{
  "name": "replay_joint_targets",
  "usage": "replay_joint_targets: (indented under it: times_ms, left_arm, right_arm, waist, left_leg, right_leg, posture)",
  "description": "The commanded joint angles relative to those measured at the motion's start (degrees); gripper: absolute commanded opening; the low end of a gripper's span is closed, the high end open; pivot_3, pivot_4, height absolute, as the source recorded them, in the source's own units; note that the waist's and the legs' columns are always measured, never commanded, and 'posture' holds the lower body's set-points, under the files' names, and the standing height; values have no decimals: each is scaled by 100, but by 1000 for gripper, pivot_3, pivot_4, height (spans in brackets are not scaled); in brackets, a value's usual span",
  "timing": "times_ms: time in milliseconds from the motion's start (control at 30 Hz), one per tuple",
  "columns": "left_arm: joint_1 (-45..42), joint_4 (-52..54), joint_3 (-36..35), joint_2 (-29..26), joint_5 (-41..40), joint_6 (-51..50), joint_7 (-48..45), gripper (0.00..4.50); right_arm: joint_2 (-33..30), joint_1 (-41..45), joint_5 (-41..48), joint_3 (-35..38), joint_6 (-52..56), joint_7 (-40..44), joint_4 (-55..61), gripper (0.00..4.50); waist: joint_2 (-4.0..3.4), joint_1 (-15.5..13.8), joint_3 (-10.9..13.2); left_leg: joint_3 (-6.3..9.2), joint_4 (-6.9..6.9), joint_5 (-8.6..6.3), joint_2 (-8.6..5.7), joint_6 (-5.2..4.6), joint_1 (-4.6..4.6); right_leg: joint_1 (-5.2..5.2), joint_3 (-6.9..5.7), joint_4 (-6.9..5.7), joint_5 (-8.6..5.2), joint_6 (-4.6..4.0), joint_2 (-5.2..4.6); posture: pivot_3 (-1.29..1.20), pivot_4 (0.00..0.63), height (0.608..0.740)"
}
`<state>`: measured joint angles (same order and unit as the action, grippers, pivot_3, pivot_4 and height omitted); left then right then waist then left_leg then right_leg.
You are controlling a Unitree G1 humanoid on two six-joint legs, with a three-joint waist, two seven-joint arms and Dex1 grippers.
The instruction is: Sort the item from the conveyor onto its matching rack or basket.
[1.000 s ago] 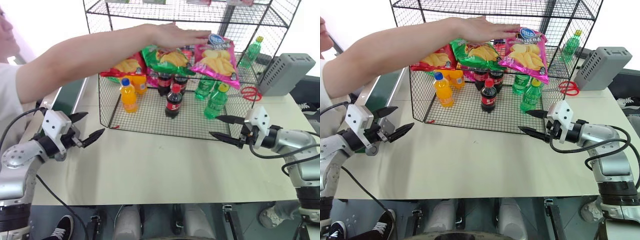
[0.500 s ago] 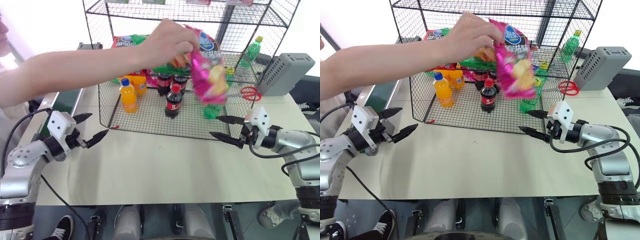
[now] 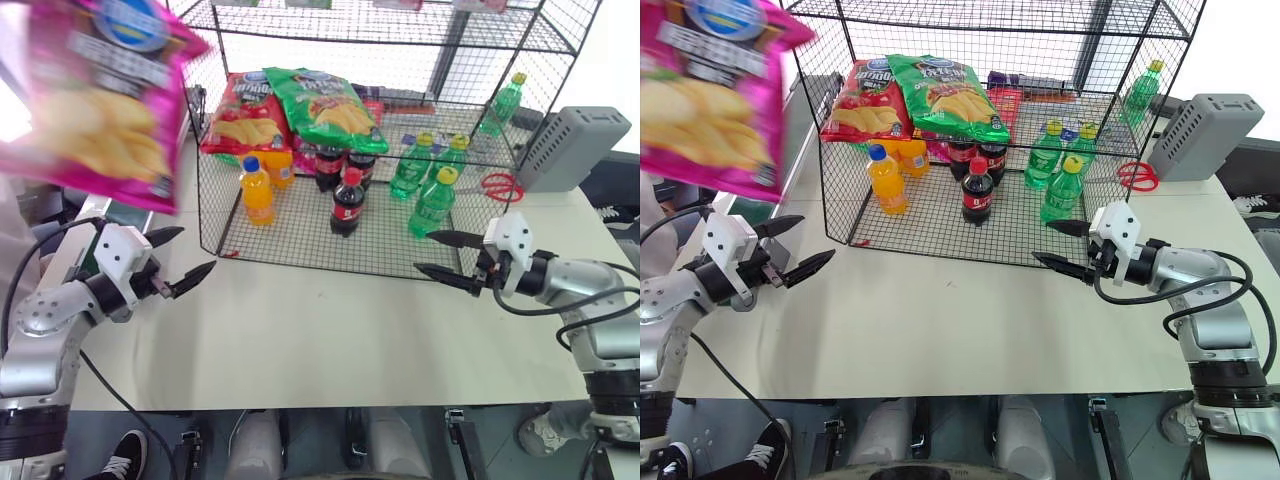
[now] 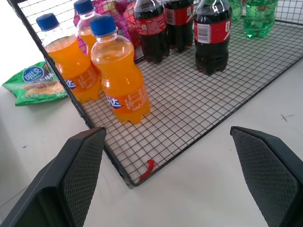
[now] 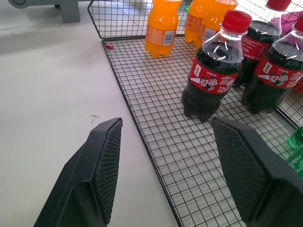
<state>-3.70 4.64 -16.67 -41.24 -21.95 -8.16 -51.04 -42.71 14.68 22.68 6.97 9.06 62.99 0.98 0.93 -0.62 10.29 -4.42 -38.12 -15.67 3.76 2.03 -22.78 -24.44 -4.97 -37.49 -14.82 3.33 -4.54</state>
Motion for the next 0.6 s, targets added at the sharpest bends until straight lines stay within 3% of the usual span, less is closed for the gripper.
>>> replay_joint_targets:
  times_ms: [33, 600]
  left_arm:
    - [42, 151, -152, -107, -22, 81, -5, 4500]
    - [172, 259, -182, -123, -29, 36, 76, 4500]
  right_arm:
    - [11, 111, 56, 38, -71, 14, 115, 3091]
    - [38, 227, -9, -131, -183, 109, 12, 3091]
  waist:
    - [0, -1, 0]
    - [0, -1, 0]
  left_leg:
    - [0, 0, 0, 0, 0, 0]
    - [0, 0, 0, 0, 0, 0]
  right_leg:
    - [0, 0, 0, 0, 0, 0]
    - [0, 0, 0, 0, 0, 0]
  posture:
    - [0, 150, 740]
    - [0, 150, 740]
